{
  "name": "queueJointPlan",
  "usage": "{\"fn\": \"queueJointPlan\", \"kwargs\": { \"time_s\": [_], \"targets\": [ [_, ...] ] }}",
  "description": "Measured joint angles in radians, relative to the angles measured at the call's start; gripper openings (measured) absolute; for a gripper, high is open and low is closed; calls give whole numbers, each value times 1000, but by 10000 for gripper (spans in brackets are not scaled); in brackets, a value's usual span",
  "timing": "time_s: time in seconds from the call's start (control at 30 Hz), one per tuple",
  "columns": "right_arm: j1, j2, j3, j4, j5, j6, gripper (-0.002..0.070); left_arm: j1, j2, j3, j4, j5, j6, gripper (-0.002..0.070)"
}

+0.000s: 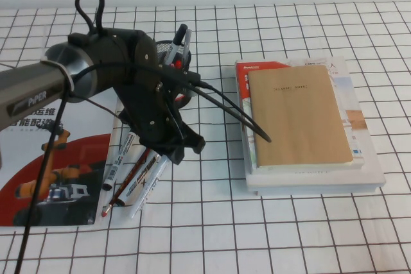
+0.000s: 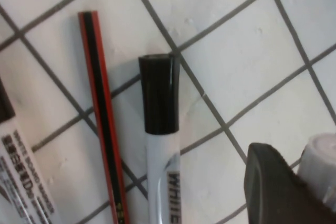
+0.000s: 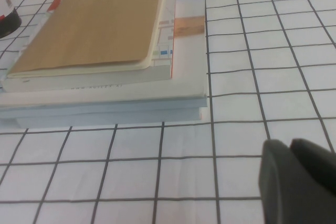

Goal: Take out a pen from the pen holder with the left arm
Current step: 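Take a marker out of the pen holder and lay it on the table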

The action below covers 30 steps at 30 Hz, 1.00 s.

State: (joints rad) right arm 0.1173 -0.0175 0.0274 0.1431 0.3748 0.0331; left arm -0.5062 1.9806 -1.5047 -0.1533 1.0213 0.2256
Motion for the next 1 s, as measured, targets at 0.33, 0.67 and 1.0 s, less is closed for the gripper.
{"fn": "queueJointPlan", "kwargs": {
  "time_s": [0.33, 0.67, 1.0],
  "targets": [
    [0, 0, 0, 0, 0, 0, -15, 0, 6, 0, 0, -32, 78, 298],
    [0, 0, 0, 0, 0, 0, -15, 0, -1, 0, 0, -25, 80, 159],
    [0, 0, 0, 0, 0, 0, -15, 0, -195, 0, 2, -9, 84, 3]
  ]
}}
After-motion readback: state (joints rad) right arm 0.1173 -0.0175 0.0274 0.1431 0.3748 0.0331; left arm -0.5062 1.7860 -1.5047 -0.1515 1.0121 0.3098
